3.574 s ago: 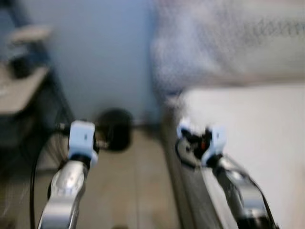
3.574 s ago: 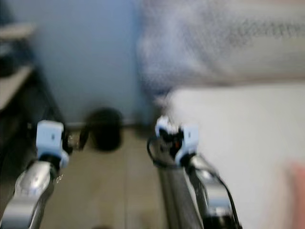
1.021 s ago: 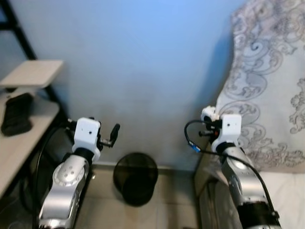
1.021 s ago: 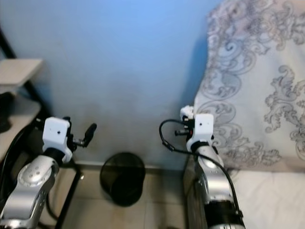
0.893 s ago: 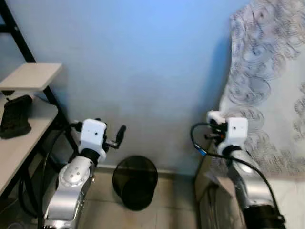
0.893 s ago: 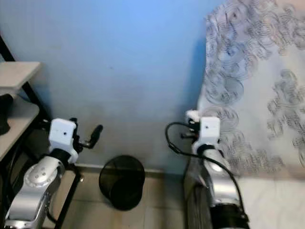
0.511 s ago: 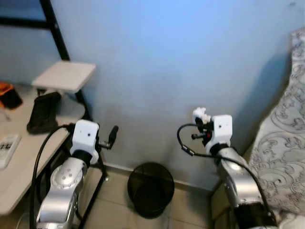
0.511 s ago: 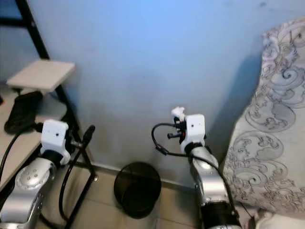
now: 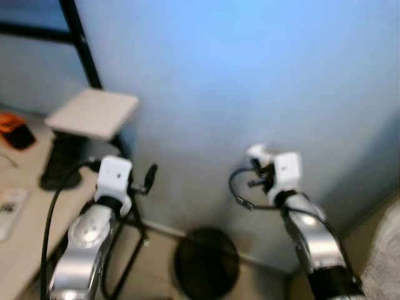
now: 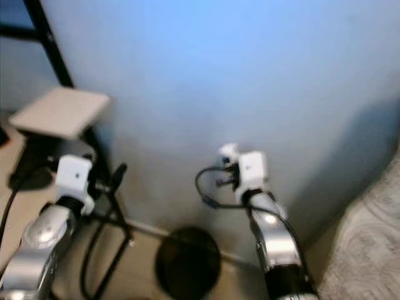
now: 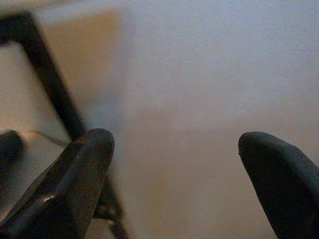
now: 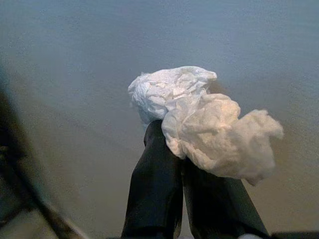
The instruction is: Clean up the room
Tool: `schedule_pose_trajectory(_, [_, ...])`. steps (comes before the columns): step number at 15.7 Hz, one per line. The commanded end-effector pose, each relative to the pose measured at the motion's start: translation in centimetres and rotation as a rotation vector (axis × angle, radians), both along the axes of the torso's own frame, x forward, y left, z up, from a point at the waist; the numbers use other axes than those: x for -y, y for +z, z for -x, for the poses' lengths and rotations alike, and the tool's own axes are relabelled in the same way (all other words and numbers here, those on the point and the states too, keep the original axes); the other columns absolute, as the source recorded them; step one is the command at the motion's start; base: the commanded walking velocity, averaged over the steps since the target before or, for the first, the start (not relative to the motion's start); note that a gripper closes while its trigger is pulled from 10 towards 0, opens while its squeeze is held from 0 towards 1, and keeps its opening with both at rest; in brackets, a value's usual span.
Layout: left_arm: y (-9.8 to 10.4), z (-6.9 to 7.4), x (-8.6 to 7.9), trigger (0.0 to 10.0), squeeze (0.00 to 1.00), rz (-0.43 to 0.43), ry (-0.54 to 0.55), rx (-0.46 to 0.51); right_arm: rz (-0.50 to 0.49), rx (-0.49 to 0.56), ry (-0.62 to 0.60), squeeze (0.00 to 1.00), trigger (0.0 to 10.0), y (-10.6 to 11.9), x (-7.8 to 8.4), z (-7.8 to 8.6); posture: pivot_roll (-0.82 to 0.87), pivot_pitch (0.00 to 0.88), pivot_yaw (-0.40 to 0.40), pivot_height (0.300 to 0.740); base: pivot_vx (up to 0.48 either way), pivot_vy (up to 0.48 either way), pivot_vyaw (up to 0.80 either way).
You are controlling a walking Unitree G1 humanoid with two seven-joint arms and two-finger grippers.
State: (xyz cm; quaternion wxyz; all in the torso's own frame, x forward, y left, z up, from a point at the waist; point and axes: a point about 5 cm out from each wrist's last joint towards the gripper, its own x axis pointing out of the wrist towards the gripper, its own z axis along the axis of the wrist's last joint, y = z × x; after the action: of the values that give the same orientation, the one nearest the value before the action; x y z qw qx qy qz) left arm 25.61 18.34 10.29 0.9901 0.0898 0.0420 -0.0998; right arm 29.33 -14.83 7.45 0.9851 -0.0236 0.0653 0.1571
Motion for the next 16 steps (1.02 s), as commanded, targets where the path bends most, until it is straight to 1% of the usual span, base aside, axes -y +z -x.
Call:
schedule_pose_trajectory(1, [-0.2,0.4,0.5,10.0,0.00,-0.002,-0.020,-0.002,-0.013,-0.021,0.054,0.00,10.0,-0.2,0.6,0.4,0.07,0.000,0.017,0.740,0.371,0.000,0.00])
schedule_pose_trajectory(2, [-0.3,0.6,0.5,10.0,0.00,0.003,-0.023,-0.003,0.000,-0.039,0.095,0.00,10.0,-0.5,0.5,0.7,0.07,0.000,0.017,0.740,0.259,0.000,0.00])
schedule_pose_trajectory(3, [-1.0,1.2,0.7,10.0,0.00,-0.013,-0.060,-0.030,0.051,-0.064,0.152,0.00,10.0,-0.9,0.7,1.0,0.07,0.000,0.013,0.740,0.000,0.000,0.00])
schedule_pose_trajectory(4, [-2.8,2.2,0.7,10.0,0.00,-0.089,-0.118,-0.105,0.103,-0.117,0.197,0.00,10.0,-1.8,1.2,1.2,0.08,0.000,0.005,0.740,0.000,0.000,0.00])
schedule_pose_trajectory(5, [-3.2,2.4,0.6,10.0,0.00,-0.105,-0.121,-0.118,0.107,-0.129,0.207,0.00,10.0,-1.9,1.3,1.3,0.08,0.000,0.005,0.740,0.000,0.000,0.00])
schedule_pose_trajectory(6, [-5.0,3.1,-0.3,10.0,0.00,-0.160,-0.099,-0.171,0.144,-0.176,0.318,0.00,10.0,-2.5,0.9,1.8,0.07,0.000,-0.002,0.740,0.000,0.000,0.00])
schedule_pose_trajectory(7, [-5.4,3.6,-0.6,10.0,0.00,-0.171,-0.095,-0.188,0.184,-0.206,0.387,0.00,10.0,-3.0,0.6,1.9,0.07,0.000,-0.007,0.740,0.000,0.000,0.00])
schedule_pose_trajectory(8, [-5.5,3.6,-0.7,10.0,0.00,-0.171,-0.093,-0.188,0.199,-0.211,0.405,0.00,10.0,-3.2,0.5,1.9,0.07,0.000,-0.007,0.740,0.000,0.000,0.00])
schedule_pose_trajectory(9, [-5.3,3.6,-0.6,10.0,0.00,-0.151,-0.097,-0.186,0.234,-0.236,0.406,0.00,10.0,-3.9,0.3,1.8,0.08,0.000,-0.021,0.740,0.000,0.000,0.00])
schedule_pose_trajectory(10, [-5.4,3.7,-0.6,10.0,0.00,-0.148,-0.124,-0.206,0.251,-0.278,0.393,0.00,10.0,-4.9,-0.1,1.6,0.07,0.000,-0.033,0.740,0.000,0.000,0.00])
schedule_pose_trajectory(11, [-5.8,4.0,-0.6,10.0,0.00,-0.160,-0.152,-0.224,0.250,-0.310,0.357,0.00,10.0,-5.5,-0.5,1.3,0.07,0.000,-0.043,0.740,0.000,0.000,0.00])
schedule_pose_trajectory(12, [-6.1,4.1,-0.6,10.0,0.00,-0.176,-0.166,-0.228,0.240,-0.327,0.347,0.00,10.0,-5.9,-0.9,1.1,0.07,0.000,-0.052,0.740,0.000,0.000,0.00])
schedule_pose_trajectory(13, [-6.3,4.2,-0.8,10.0,0.00,-0.172,-0.168,-0.231,0.253,-0.359,0.346,0.00,10.0,-6.4,-1.5,1.1,0.07,0.000,-0.059,0.740,0.000,0.000,0.00])
schedule_pose_trajectory(14, [-6.5,4.4,-0.8,10.0,0.00,-0.151,-0.174,-0.234,0.292,-0.407,0.364,0.00,10.0,-7.4,-2.3,1.2,0.07,0.006,-0.069,0.740,0.000,0.000,0.00])
schedule_pose_trajectory(15, [-6.5,4.5,-0.8,10.0,0.00,-0.140,-0.178,-0.235,0.317,-0.428,0.374,0.00,10.0,-7.9,-2.7,1.3,0.07,0.006,-0.069,0.740,0.000,0.000,0.00])
schedule_pose_trajectory(16, [-6.9,4.7,-0.6,10.0,0.00,-0.102,-0.181,-0.246,0.360,-0.455,0.386,0.00,10.0,-8.5,-3.3,1.5,0.07,0.022,-0.077,0.740,0.000,0.000,0.00])
